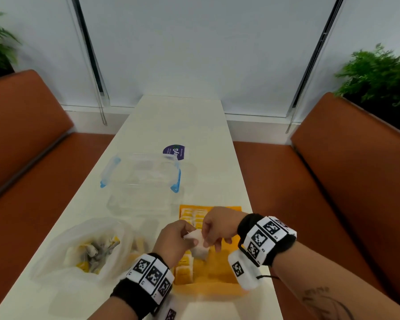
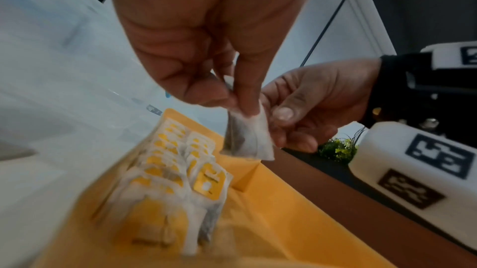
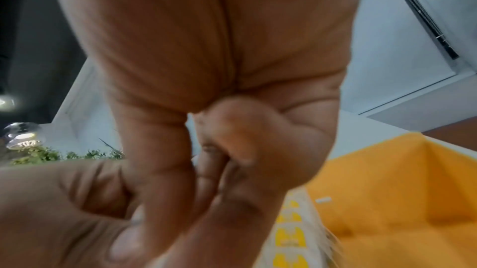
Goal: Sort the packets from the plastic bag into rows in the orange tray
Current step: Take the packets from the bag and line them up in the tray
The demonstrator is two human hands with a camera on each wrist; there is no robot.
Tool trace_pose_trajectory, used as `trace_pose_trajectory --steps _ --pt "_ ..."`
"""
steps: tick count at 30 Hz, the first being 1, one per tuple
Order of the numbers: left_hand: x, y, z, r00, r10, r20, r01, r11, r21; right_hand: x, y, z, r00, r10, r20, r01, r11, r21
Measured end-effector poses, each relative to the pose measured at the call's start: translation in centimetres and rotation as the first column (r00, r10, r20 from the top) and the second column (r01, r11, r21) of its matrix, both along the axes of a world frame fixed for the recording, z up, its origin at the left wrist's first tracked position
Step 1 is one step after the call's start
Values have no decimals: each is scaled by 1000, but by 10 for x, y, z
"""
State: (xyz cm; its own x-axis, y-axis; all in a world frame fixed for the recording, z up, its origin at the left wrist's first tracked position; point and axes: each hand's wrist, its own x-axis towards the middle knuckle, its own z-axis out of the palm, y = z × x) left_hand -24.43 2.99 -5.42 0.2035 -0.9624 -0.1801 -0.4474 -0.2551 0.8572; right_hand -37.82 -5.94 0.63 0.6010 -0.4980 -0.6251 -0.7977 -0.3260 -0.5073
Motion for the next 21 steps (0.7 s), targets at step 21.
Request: trace_pose_trajectory --steps 21 --pt "-11 -1 0 989 70 -132 -106 952 -288 -23 -3 -24 803 -574 161 438 751 494"
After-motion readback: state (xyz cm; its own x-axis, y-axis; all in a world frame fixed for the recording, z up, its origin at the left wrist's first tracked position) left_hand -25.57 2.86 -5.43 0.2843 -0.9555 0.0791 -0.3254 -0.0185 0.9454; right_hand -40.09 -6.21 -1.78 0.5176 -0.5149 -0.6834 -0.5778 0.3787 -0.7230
